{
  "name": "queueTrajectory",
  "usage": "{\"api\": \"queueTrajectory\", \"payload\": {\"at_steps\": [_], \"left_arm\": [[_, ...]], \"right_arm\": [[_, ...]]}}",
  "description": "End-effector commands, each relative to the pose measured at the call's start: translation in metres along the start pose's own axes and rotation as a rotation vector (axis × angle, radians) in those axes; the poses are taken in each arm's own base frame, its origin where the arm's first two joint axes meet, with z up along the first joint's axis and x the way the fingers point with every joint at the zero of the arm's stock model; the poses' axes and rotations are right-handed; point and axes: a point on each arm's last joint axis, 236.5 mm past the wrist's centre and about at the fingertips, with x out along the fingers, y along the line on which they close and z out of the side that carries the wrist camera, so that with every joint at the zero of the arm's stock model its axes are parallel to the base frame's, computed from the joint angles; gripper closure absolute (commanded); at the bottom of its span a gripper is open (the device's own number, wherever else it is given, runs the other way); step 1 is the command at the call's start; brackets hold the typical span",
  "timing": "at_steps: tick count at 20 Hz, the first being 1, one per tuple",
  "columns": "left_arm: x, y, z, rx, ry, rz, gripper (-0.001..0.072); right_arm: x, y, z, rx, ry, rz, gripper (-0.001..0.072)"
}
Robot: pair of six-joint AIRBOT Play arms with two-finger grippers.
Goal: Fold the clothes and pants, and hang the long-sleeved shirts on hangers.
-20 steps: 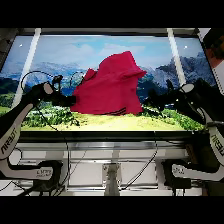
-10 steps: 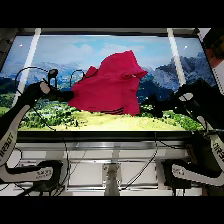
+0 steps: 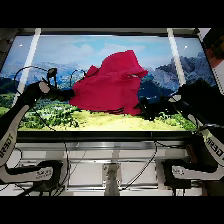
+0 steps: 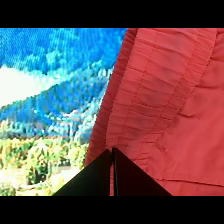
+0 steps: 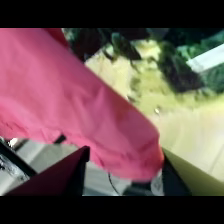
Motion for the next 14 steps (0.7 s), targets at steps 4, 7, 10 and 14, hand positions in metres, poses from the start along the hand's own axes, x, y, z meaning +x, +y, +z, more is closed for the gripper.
{"api": "queueTrajectory", "payload": {"at_steps": [4,7,10,14], "left_arm": [[0.0,-0.001,0.001,-0.004,-0.004,-0.004,0.0692],[0.0,-0.001,0.001,-0.004,-0.004,-0.004,0.0693],[0.0,-0.001,0.001,0.0,-0.004,-0.004,0.0693],[-0.001,-0.005,0.001,-0.016,-0.005,-0.019,0.0693]], "right_arm": [[0.004,0.007,0.027,0.015,-0.114,0.032,0.0644],[0.0,0.014,0.03,-0.028,-0.126,0.038,0.0705],[-0.032,0.039,0.049,-0.196,-0.209,0.018,0.0706],[-0.089,0.075,0.06,-0.508,-0.235,-0.127,0.0706]]}}
